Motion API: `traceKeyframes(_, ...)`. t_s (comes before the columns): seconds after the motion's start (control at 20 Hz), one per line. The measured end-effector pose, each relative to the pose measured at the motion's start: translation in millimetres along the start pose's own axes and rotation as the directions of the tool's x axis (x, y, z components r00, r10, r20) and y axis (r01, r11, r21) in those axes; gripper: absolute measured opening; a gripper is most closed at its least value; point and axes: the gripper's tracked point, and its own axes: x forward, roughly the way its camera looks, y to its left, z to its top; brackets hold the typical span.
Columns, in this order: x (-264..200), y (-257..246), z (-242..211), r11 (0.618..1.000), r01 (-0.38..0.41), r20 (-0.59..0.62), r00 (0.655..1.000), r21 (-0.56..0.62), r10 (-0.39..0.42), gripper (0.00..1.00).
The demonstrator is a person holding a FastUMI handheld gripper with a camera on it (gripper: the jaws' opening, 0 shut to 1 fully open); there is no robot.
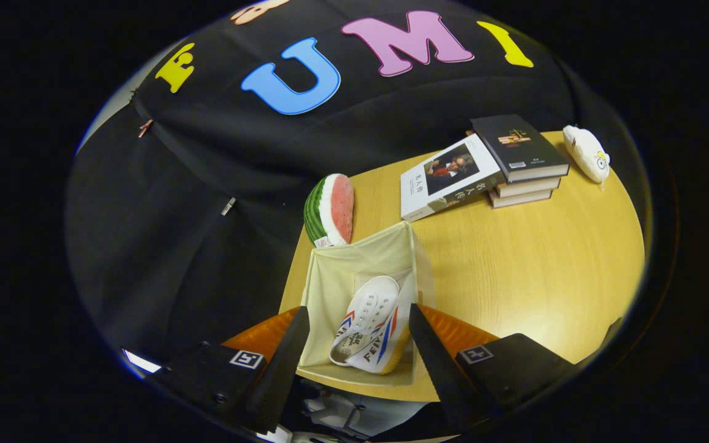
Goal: Open the storage box then place both shoes into the box .Put the left shoe in first, then the right shoe, with the right side of both shoes facing outward in a uniform manner.
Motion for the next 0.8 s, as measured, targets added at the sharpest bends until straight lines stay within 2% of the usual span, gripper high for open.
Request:
traceKeyframes(0.2,-32.1,-34.2,23.7,0.995,0.047,0.112,0.993,-0.089,-0.037,0.99)
traceKeyframes(0.45,-73.8,-92.1,70.8,0.967,0.152,0.292,0.952,-0.203,-0.088,0.99)
traceKeyframes(0.6,-106.8,-127.3,109.1,0.937,0.235,0.436,0.894,-0.258,-0.104,0.99)
traceKeyframes(0.8,-171.3,-164.7,163.9,0.900,0.344,0.622,0.775,-0.268,-0.112,0.98)
